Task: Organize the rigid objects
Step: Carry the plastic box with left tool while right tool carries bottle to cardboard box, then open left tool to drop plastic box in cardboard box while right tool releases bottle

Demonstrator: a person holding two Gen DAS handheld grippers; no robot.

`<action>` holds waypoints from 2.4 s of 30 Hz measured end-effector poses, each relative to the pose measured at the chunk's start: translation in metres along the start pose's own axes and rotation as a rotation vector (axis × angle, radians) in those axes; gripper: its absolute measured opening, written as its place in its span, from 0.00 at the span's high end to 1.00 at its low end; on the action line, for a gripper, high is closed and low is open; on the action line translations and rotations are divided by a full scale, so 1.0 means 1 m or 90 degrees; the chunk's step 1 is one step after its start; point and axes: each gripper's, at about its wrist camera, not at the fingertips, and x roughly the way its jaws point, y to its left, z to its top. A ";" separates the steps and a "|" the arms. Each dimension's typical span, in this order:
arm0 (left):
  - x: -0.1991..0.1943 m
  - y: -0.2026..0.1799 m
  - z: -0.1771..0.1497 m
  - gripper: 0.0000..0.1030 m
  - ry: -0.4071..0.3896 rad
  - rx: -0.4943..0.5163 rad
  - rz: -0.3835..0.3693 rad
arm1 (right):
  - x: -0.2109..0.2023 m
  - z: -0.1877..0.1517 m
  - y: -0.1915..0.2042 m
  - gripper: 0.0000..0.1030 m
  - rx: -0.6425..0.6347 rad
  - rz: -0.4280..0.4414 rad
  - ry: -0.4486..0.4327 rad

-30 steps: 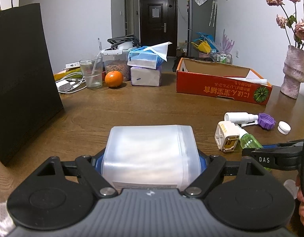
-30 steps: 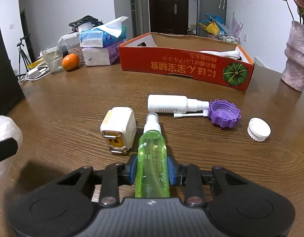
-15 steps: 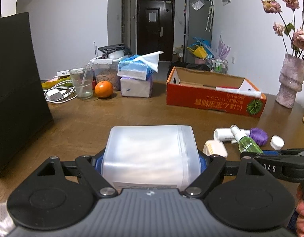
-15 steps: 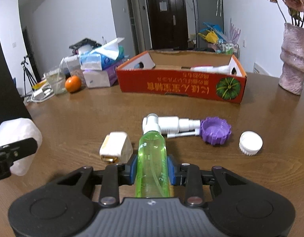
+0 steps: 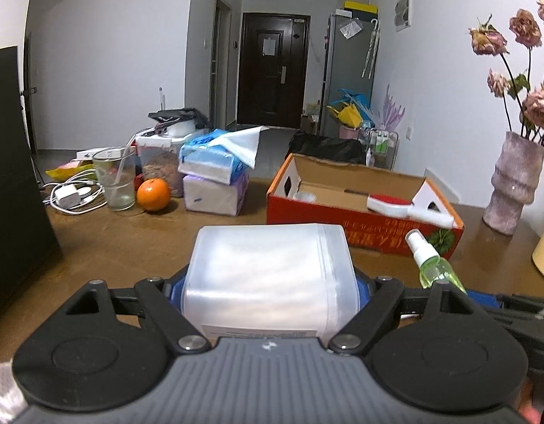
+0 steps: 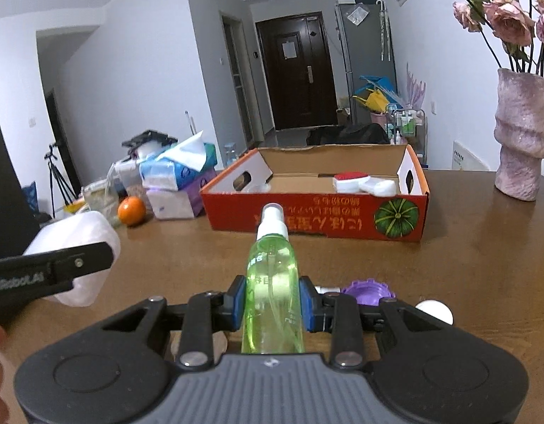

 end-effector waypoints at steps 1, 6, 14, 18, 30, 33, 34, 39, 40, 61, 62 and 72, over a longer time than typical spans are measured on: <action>0.004 -0.002 0.003 0.19 -0.002 -0.002 0.001 | 0.001 0.003 -0.002 0.71 0.003 0.002 -0.003; 0.022 -0.012 0.019 0.19 -0.011 -0.011 0.006 | 0.007 0.016 -0.013 0.71 0.015 0.004 -0.017; 0.049 -0.023 0.041 0.19 -0.035 -0.026 0.009 | 0.021 0.038 -0.026 0.71 0.019 0.007 -0.040; 0.062 -0.028 0.051 0.19 -0.042 -0.028 0.007 | 0.030 0.049 -0.030 0.71 0.016 0.005 -0.050; 0.117 -0.041 0.079 0.19 -0.050 -0.026 0.015 | 0.068 0.080 -0.043 0.71 0.019 -0.004 -0.069; 0.134 -0.048 0.084 0.19 -0.045 -0.017 0.013 | 0.080 0.087 -0.045 0.71 0.019 -0.004 -0.067; 0.140 -0.050 0.085 0.19 -0.044 -0.014 0.013 | 0.084 0.089 -0.046 0.71 0.020 -0.004 -0.067; 0.169 -0.059 0.093 0.19 -0.033 -0.003 0.011 | 0.103 0.102 -0.053 0.71 0.027 -0.008 -0.071; 0.174 -0.060 0.095 0.19 -0.031 -0.002 0.011 | 0.107 0.105 -0.055 0.71 0.031 -0.010 -0.072; 0.254 -0.075 0.093 0.19 0.002 0.050 0.023 | 0.179 0.129 -0.102 0.71 0.088 -0.064 -0.048; 0.255 -0.075 0.091 0.19 0.000 0.052 0.022 | 0.181 0.129 -0.104 0.71 0.091 -0.065 -0.048; 0.252 -0.077 0.091 0.00 -0.010 0.069 0.032 | 0.179 0.128 -0.109 0.14 0.115 -0.103 -0.059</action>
